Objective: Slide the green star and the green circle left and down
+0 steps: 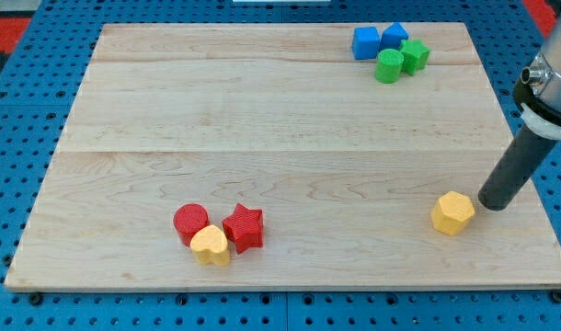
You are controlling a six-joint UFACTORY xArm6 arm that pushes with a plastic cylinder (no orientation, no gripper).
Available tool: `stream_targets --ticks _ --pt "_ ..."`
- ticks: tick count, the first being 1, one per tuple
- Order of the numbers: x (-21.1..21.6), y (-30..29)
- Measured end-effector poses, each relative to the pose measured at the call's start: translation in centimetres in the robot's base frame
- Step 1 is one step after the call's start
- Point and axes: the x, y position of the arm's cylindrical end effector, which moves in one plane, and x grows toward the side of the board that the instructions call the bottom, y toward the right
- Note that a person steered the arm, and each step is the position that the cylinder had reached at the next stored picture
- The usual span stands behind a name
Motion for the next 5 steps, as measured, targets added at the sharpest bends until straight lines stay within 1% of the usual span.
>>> stream_targets --ticks 1,2,3,4,5 --pt "2.8 -4.0" --pt "0.2 -3.9" --pt "-9.7 -0.6" --pt "-19.0 7.9" --pt "-24.4 10.7"
